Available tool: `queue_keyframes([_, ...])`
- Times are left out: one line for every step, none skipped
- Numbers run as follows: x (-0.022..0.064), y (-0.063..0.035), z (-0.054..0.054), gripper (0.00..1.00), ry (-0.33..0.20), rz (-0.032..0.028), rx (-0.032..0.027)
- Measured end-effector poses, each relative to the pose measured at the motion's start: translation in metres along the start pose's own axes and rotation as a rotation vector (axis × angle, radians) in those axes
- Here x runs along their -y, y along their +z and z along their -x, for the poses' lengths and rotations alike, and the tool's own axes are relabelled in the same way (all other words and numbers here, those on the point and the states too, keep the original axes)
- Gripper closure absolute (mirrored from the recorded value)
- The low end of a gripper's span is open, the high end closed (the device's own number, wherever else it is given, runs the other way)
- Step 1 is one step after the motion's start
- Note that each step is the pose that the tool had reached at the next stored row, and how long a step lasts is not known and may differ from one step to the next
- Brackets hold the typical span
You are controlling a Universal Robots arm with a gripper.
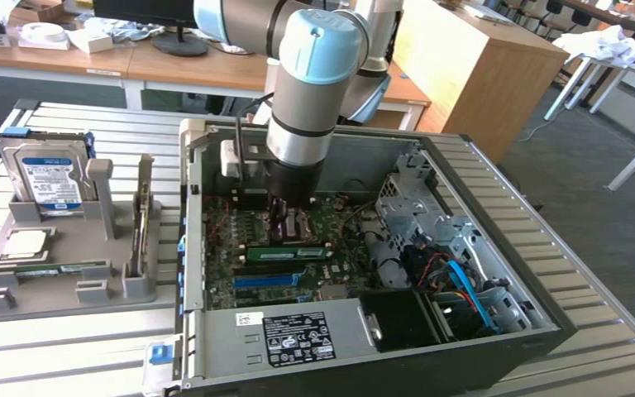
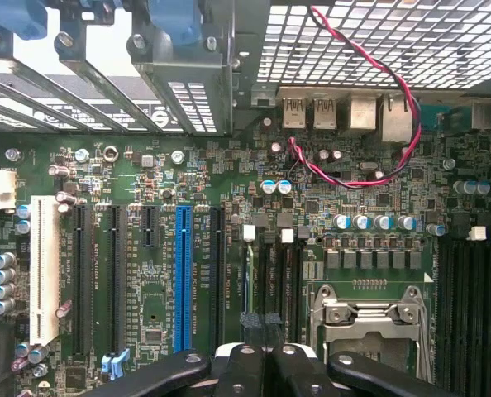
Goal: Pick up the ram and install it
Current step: 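Press down the ram until it locks into place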
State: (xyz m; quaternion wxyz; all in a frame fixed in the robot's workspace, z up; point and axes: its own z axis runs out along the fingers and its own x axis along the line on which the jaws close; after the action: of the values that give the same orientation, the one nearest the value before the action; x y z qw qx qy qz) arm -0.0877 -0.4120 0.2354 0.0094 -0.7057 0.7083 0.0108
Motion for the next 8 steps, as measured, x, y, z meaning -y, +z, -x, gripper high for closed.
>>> queue_keyframes([0.0,0.0,0.0,0.9,0.0,0.0,0.0])
queue_keyframes([0.0001,0.0001,-0.0003,0.9,0.0,-0.0002,0.0003])
queue_keyframes([0.0002,0.0002,-0.0008,0.9,0.0,-0.0003,0.0004])
queue_keyframes([0.0001,0.0001,-0.0013,0.9,0.0,-0.0002,0.0003])
queue_keyframes([0.0,0.0001,-0.0013,0.9,0.0,-0.0002,0.0002])
queue_keyframes([0.0001,0.0001,-0.0013,0.9,0.0,-0.0002,0.0002])
queue_keyframes([0.0001,0.0001,-0.0013,0.9,0.0,-0.0002,0.0002])
queue_keyframes([0.0,0.0001,-0.0013,0.9,0.0,-0.0002,0.0002])
